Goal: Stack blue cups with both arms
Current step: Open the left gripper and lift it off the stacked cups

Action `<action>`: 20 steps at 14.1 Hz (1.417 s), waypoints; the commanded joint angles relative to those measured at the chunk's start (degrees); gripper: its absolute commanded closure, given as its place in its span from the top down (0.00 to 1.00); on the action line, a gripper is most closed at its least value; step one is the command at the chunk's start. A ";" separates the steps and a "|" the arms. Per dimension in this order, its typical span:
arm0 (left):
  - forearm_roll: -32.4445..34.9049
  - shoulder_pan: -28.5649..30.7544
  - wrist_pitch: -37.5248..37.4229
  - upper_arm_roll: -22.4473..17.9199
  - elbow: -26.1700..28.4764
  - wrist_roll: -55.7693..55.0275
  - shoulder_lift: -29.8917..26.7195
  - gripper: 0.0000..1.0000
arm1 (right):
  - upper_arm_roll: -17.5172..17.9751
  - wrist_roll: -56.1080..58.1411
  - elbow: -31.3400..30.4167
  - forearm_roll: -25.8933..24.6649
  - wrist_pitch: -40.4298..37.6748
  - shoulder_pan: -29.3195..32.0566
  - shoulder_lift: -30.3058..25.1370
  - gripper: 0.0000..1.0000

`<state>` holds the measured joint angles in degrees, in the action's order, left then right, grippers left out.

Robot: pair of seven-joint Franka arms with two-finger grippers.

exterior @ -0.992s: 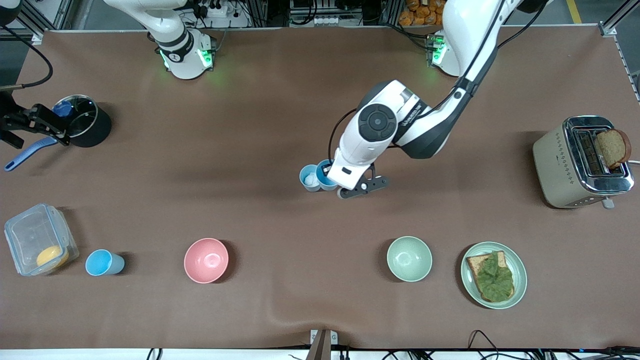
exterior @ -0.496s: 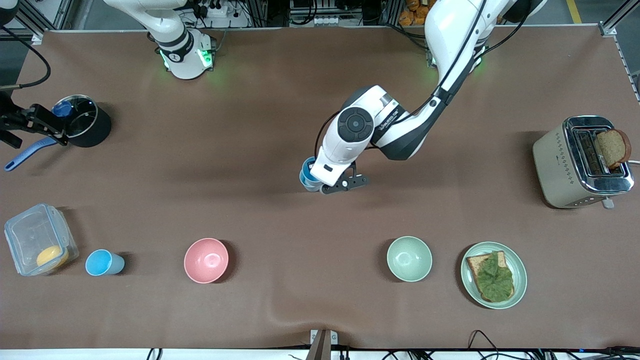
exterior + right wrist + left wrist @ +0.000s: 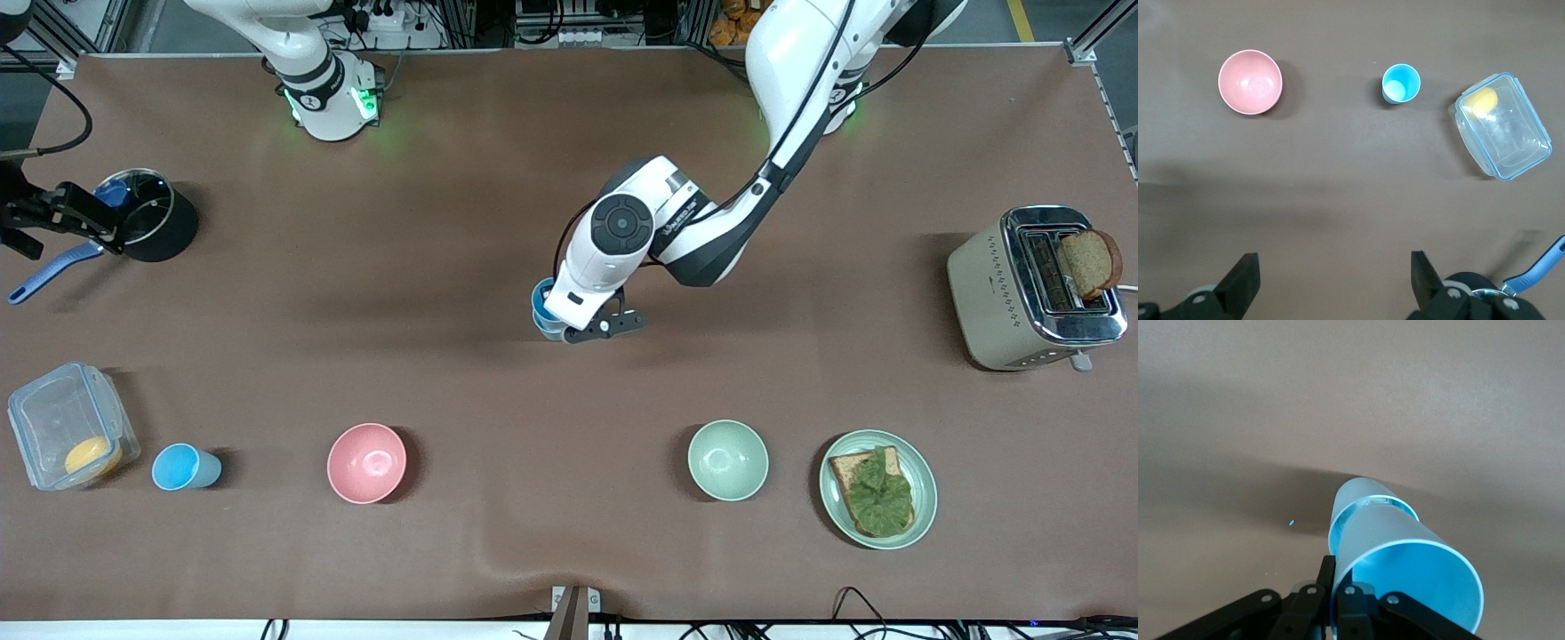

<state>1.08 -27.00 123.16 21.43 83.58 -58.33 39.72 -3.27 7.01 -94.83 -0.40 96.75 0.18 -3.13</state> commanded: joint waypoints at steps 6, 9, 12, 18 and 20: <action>0.32 -0.95 0.68 -0.77 -1.49 -0.13 -1.21 1.00 | -0.24 -1.56 1.14 0.13 -2.52 -1.14 -0.74 1.00; 1.55 1.76 -0.55 -1.91 -1.49 0.14 -7.18 1.00 | -0.24 -1.65 2.11 0.13 -3.14 -1.05 -0.39 1.00; 2.34 9.22 -8.69 -2.27 -1.57 2.15 -13.59 1.00 | -0.24 -1.65 2.11 0.13 -3.23 -1.14 -0.39 1.00; 6.56 23.21 -21.19 -2.09 -1.49 17.70 -24.23 1.00 | -0.24 -1.48 2.11 0.13 -3.32 -1.05 -0.39 1.00; 6.48 27.07 -27.68 -2.09 -1.31 24.10 -28.80 1.00 | -0.24 -1.48 2.11 0.13 -3.32 -1.14 -0.30 1.00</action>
<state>6.44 -2.64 100.21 18.74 79.99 -38.63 16.34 -3.14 6.32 -93.22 -0.32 94.27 -0.29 -3.14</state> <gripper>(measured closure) 0.000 0.000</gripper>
